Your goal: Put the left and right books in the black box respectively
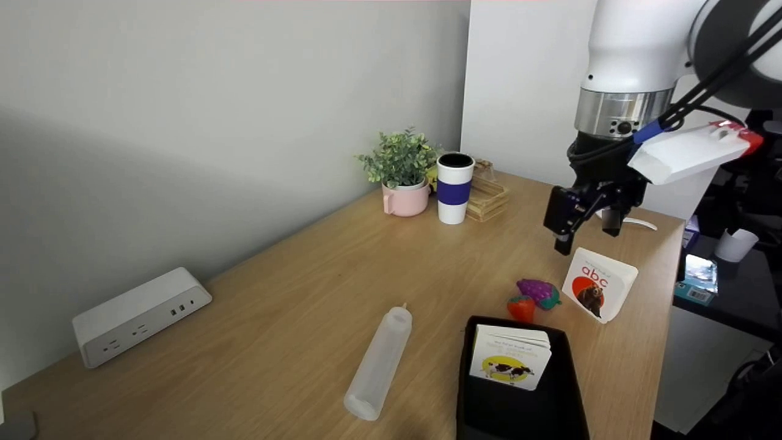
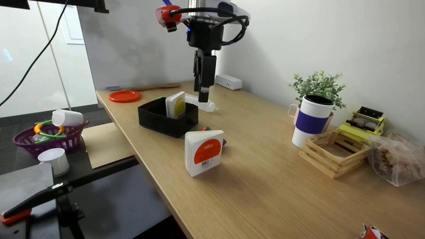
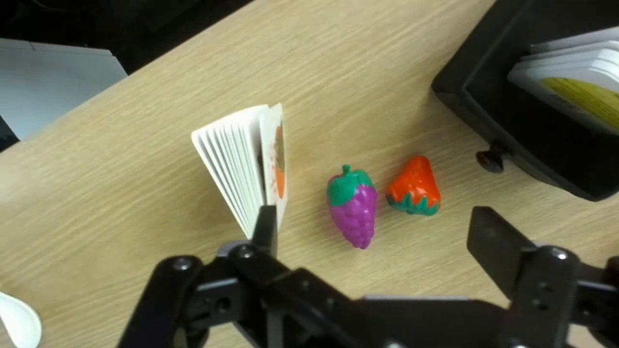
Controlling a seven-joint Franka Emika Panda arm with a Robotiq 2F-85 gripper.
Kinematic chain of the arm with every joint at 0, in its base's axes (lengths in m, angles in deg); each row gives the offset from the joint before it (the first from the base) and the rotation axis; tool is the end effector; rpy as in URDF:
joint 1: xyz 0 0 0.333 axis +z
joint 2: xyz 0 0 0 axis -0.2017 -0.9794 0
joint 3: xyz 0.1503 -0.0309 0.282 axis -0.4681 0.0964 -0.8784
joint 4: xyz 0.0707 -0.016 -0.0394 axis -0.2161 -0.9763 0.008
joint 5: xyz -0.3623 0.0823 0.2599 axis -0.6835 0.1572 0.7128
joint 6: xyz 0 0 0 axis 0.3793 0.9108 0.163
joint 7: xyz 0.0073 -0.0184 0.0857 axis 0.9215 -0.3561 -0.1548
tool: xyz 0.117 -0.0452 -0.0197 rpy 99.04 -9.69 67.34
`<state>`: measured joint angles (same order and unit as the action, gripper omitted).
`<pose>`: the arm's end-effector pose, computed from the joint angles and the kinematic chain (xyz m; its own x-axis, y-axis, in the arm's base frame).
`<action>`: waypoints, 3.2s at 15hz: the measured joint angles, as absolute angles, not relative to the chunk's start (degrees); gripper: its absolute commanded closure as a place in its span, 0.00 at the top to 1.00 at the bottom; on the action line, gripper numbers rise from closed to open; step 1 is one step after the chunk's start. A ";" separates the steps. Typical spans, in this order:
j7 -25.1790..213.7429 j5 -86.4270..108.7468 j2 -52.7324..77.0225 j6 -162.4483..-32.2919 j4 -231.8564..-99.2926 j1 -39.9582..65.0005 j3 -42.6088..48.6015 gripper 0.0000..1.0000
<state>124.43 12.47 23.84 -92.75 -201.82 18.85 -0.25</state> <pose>0.5657 0.0633 0.2675 0.8886 -0.4571 -0.0375 -0.4550 -0.8889 0.0523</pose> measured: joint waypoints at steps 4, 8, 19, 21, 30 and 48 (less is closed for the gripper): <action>123.68 8.57 26.04 -87.52 -204.67 16.92 -0.15 1.00; 119.55 7.45 26.09 -86.80 -205.33 15.22 -0.05 1.00; 110.90 21.10 17.78 -94.72 -201.69 14.20 -0.05 1.00; 110.82 21.44 15.94 -94.72 -200.49 14.14 -0.04 1.00; 110.91 21.38 14.44 -94.63 -198.94 14.26 -0.05 1.00; 113.96 20.86 14.63 -94.63 -198.97 14.18 0.89 1.00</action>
